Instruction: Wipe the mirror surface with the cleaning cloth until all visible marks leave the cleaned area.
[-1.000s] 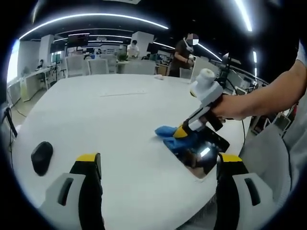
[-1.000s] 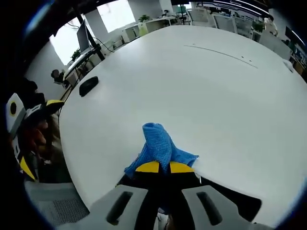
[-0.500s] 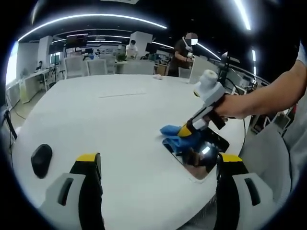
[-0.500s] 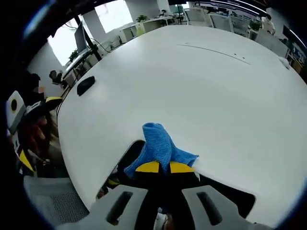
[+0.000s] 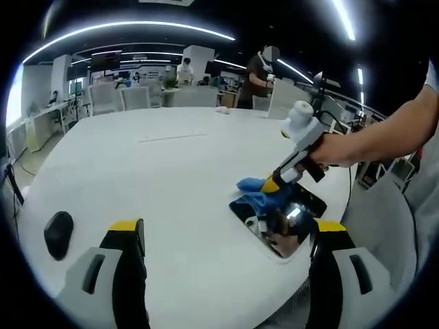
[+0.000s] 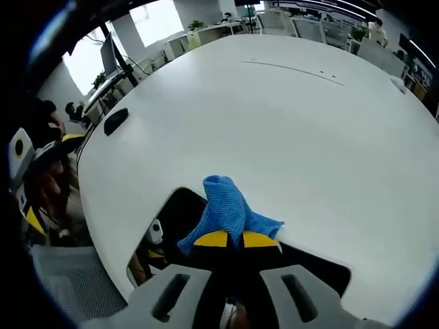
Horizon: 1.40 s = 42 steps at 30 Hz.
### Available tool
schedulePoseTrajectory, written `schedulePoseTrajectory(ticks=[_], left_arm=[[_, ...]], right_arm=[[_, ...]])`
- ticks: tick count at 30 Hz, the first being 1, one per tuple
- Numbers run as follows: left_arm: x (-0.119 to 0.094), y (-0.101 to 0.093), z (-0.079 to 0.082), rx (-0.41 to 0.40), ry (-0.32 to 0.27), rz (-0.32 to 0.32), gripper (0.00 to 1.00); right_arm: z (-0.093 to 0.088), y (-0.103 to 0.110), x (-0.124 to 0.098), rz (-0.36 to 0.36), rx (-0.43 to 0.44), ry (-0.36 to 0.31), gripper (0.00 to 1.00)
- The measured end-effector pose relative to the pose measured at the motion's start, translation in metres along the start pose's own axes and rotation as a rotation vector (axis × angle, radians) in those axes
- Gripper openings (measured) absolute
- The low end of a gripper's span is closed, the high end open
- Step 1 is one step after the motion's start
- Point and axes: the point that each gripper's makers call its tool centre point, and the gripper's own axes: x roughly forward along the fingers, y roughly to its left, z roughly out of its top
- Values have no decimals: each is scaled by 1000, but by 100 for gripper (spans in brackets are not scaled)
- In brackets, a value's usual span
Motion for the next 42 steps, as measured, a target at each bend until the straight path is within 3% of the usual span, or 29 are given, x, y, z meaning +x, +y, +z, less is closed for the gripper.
schedulePoseTrajectory(ticks=[14,42], left_arm=[[-4,-3,1,15,9,-1,99],[-5,-13,6,29,-4,1,99]], right_arm=[[-1,3,-1,-8,5,-15,0],[-47,45,-19,68,24,12,0]])
